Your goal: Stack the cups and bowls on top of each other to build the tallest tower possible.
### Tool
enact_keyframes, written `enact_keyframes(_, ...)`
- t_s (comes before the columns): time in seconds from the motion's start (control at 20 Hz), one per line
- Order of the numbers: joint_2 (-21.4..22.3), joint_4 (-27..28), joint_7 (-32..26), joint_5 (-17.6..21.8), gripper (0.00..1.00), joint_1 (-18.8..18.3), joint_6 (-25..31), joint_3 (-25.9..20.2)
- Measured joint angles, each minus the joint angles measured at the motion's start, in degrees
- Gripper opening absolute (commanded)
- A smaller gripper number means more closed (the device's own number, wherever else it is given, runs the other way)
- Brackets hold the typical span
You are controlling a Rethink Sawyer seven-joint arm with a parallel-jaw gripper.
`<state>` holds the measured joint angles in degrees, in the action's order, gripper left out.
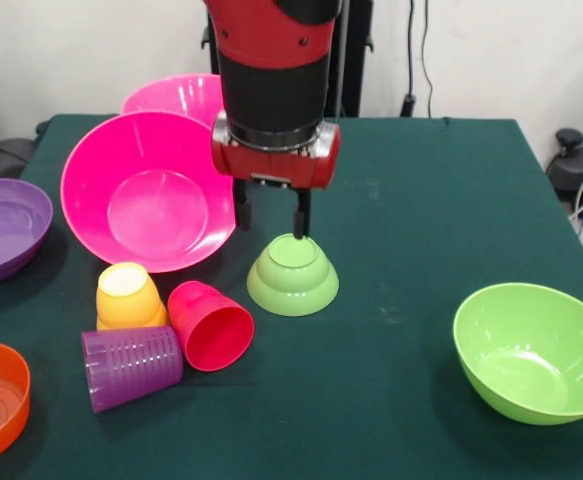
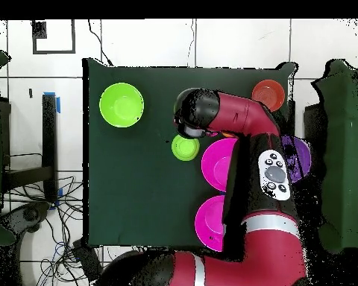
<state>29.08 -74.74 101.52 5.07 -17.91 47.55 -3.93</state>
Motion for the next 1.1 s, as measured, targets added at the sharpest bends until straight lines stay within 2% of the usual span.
enact_keyframes(0.3, -2.0, -0.1, 0.0, 0.0, 1.00, 0.3, -1.5, 0.3)
enact_keyframes(0.85, -2.7, -1.0, 0.0, -0.2, 1.00, 2.5, -1.5, 1.2)
enact_keyframes(1.1, -4.7, -1.0, 0.0, -0.1, 1.00, 3.1, -3.0, 2.5)
